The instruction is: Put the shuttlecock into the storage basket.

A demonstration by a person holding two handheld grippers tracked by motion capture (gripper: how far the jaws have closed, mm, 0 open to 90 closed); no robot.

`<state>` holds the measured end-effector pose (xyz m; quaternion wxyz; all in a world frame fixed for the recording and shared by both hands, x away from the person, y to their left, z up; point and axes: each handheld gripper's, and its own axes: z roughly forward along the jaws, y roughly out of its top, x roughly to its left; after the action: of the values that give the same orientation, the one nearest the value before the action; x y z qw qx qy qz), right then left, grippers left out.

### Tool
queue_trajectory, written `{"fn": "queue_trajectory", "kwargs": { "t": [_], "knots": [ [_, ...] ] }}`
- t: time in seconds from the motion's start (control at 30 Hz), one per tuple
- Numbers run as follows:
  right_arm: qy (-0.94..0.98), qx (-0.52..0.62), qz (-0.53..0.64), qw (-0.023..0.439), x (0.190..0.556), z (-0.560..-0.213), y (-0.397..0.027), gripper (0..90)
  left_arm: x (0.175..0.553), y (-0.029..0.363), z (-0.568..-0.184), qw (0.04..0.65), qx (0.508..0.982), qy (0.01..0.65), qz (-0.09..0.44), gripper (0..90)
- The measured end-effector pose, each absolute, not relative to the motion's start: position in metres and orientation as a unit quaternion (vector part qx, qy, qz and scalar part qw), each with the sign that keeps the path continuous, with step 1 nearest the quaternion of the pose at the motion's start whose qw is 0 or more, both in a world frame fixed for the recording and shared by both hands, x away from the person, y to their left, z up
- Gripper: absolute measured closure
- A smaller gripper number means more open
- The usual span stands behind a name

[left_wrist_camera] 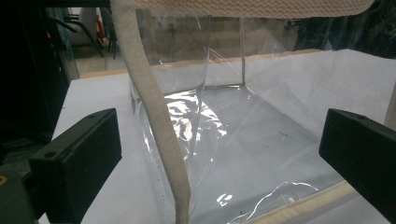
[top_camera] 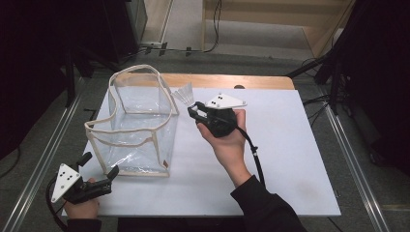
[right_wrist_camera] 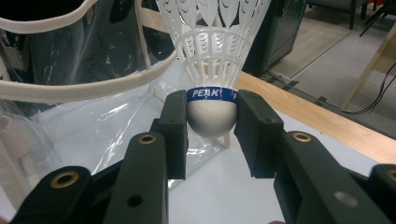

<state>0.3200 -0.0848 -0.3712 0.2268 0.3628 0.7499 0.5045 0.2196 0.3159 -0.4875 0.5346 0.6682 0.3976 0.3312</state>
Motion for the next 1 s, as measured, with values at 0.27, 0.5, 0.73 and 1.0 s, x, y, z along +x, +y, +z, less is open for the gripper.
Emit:
{"fn": "queue_trajectory", "kwargs": {
  "t": [0.27,0.5,0.73,1.0],
  "knots": [
    [0.748,0.359,0.508,0.231,0.318,-0.367,-0.082,62.9,0.220,0.316,-0.488,0.535,0.668,0.398,0.330,0.0],
    [0.748,0.351,0.512,0.234,0.317,-0.362,-0.079,62.9,0.220,0.316,-0.488,0.536,0.667,0.399,0.330,0.0],
    [0.748,0.347,0.515,0.233,0.315,-0.358,-0.074,62.9,0.220,0.316,-0.488,0.536,0.666,0.399,0.330,0.0],
    [0.749,0.340,0.519,0.232,0.315,-0.355,-0.070,62.9,0.220,0.316,-0.488,0.536,0.667,0.399,0.330,0.0]
  ]
}}
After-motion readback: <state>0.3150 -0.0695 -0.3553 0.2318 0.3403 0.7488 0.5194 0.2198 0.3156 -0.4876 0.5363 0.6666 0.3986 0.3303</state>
